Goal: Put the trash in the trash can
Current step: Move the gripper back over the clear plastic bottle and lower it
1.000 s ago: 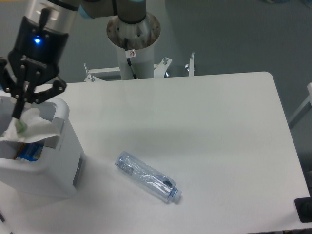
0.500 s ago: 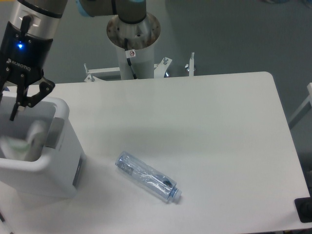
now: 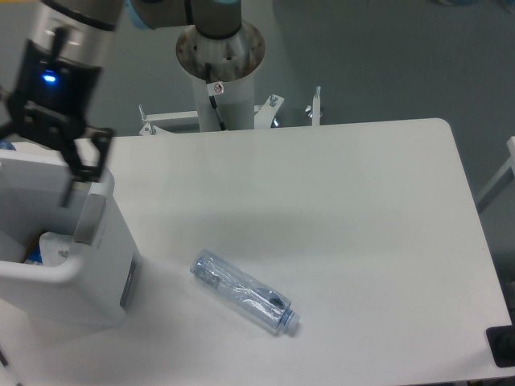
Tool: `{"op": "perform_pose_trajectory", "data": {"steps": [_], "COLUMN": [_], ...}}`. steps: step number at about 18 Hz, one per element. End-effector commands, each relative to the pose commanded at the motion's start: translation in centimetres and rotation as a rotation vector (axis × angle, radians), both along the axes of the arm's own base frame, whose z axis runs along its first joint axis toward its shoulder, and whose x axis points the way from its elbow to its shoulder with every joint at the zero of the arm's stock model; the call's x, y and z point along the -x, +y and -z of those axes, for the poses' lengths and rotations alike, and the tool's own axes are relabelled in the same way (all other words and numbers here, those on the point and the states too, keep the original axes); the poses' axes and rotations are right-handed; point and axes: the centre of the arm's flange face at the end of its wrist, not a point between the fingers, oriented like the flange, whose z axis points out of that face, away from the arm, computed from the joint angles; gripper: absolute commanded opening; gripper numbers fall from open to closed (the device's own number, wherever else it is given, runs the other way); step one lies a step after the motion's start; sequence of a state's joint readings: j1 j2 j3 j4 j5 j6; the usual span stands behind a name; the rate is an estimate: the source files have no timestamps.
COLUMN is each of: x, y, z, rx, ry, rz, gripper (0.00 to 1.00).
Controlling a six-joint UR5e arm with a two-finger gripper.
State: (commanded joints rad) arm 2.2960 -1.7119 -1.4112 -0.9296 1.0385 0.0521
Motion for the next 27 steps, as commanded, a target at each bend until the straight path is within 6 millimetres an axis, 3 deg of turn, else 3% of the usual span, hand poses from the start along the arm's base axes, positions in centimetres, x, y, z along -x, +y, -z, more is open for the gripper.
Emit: {"op": "perform_pose_trajectory", "data": {"steps": [2,4,8,16,23,27], "x": [3.8,7.8,12.5,16.0,19.6,20.3], "y": [-1.2,-1.9,-2.4,-1.2,0.7,1.1], "z": [1.0,3.3,7.4,17.7,24.4,28.7], "rx": [0.015,0.045,0.095,0.346,0.540,0.627], "ry": [-0.013,-0.042,-0.096,-0.246,-0.385,-0.410], "rz": [-0.065,-0.123,-0.182,-0.272,-0.419,-0.500], "gripper": [1.00,1.00,1.00,1.00,1.00,1.00]}}
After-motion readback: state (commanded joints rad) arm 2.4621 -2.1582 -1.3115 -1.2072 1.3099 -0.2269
